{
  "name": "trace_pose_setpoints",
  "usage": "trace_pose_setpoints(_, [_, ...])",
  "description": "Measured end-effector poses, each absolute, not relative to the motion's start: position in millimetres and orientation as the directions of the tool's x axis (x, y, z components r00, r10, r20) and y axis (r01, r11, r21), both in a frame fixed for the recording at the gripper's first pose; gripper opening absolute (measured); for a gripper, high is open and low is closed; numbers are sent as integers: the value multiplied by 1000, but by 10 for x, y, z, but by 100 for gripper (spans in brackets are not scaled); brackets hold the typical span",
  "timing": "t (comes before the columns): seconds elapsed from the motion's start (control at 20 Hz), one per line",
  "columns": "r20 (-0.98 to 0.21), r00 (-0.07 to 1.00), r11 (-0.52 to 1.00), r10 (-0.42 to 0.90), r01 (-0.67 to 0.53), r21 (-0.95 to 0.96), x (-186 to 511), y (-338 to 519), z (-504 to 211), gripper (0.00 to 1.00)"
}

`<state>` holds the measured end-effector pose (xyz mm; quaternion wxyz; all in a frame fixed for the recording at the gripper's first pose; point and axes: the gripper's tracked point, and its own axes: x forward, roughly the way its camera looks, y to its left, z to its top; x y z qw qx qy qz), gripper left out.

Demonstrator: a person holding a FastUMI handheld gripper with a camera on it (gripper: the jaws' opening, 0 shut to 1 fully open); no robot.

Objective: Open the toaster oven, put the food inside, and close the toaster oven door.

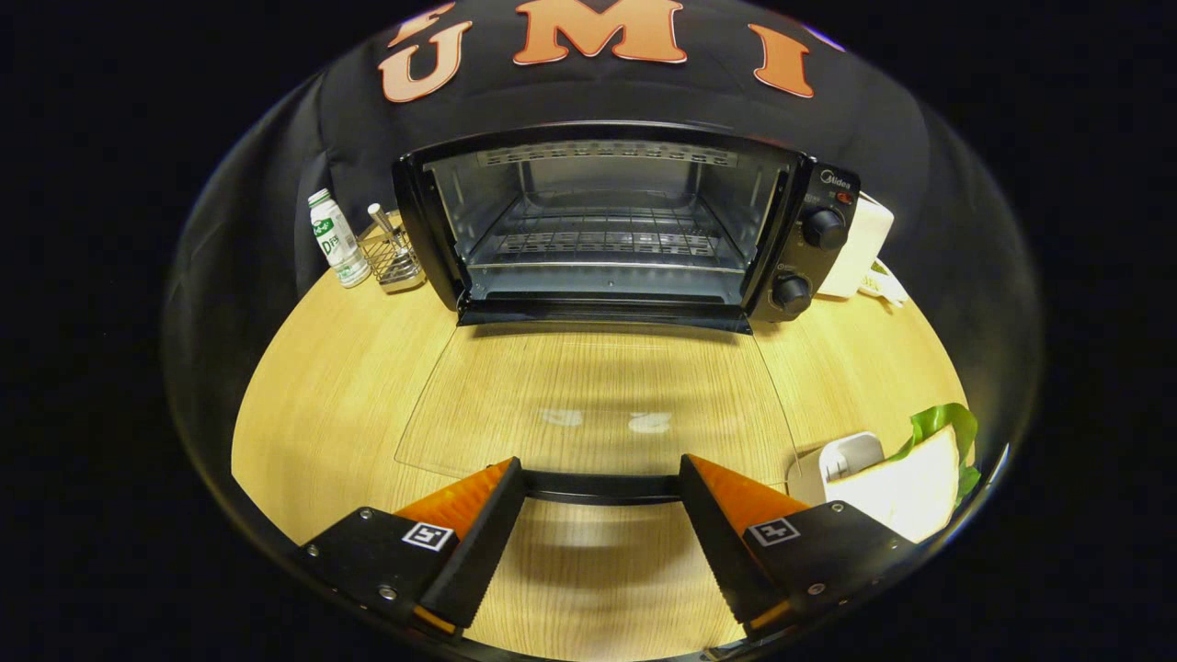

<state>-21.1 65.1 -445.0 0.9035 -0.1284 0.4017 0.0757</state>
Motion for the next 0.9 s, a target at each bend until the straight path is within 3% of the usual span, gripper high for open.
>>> trace_pose_setpoints(0.35, [-754, 648, 955, 108, -280, -103, -240, 313, -3909, 100])
trace_pose_setpoints(0.7, [-767, 638, 968, 68, -227, -103, -132, -809, -3239, 100])
trace_pose_setpoints(0.9, [-819, 572, 959, 39, -251, -130, -155, -1358, -3164, 99])
